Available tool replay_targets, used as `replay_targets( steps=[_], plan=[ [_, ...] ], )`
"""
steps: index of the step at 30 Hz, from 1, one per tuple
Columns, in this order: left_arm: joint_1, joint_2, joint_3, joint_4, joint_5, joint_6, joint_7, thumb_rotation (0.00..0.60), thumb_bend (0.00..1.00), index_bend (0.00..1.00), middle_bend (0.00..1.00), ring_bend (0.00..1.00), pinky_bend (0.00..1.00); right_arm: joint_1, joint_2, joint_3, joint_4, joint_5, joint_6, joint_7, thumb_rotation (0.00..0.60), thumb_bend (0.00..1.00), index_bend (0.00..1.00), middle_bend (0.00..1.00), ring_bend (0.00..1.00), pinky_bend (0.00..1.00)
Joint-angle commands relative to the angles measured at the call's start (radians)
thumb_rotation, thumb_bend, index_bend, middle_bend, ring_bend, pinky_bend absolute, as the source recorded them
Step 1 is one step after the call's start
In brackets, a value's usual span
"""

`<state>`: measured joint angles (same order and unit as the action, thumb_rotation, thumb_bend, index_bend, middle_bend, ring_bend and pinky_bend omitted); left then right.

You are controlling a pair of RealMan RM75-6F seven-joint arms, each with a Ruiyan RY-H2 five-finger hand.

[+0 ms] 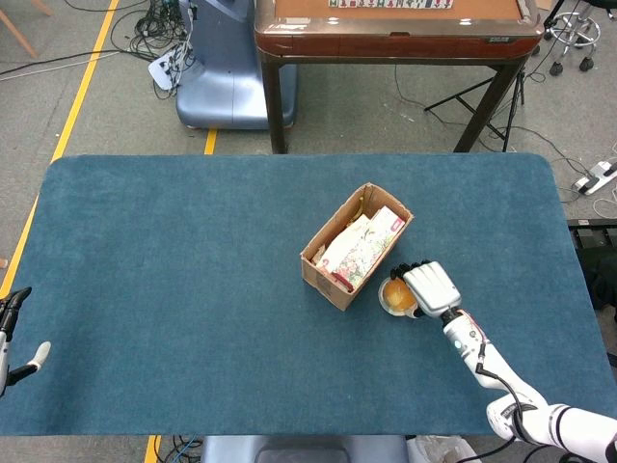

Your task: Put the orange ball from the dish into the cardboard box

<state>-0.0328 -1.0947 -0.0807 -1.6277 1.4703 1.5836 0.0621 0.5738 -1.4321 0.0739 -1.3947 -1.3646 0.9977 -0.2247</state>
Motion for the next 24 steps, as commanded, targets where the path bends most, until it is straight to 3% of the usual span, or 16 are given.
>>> replay_targets(
  steps=[1,7,11,18,24],
  plan=[
    [0.0,-0.001,0.001,0.0,0.003,0.0,0.002,0.6,0.25,0.11,0.17,0.17,0.42,-0.023,0.056,-0.001,-0.083,-0.062,0.083,-0.005,0.6,0.12,0.5,0.51,0.46,0.47],
    [-0.001,-0.005,0.005,0.0,0.008,-0.003,0.012,0.6,0.25,0.11,0.17,0.17,0.42,-0.046,0.129,0.01,-0.215,-0.15,0.198,-0.053,0.6,0.12,0.5,0.51,0.46,0.47],
    [-0.002,-0.005,0.005,-0.001,0.007,-0.006,0.013,0.6,0.25,0.11,0.17,0.17,0.42,-0.041,0.138,0.058,-0.258,-0.154,0.248,-0.113,0.6,0.12,0.5,0.51,0.46,0.47],
    [0.0,-0.001,0.004,-0.003,0.006,-0.003,0.005,0.6,0.25,0.11,0.17,0.17,0.42,0.026,0.126,0.156,-0.262,-0.079,0.209,-0.177,0.6,0.12,0.5,0.51,0.46,0.47],
    [-0.001,-0.001,0.005,-0.003,0.006,-0.006,0.006,0.6,0.25,0.11,0.18,0.17,0.42,0.085,0.072,0.207,-0.213,-0.017,0.172,-0.202,0.6,0.12,0.5,0.51,0.46,0.47]
  ],
)
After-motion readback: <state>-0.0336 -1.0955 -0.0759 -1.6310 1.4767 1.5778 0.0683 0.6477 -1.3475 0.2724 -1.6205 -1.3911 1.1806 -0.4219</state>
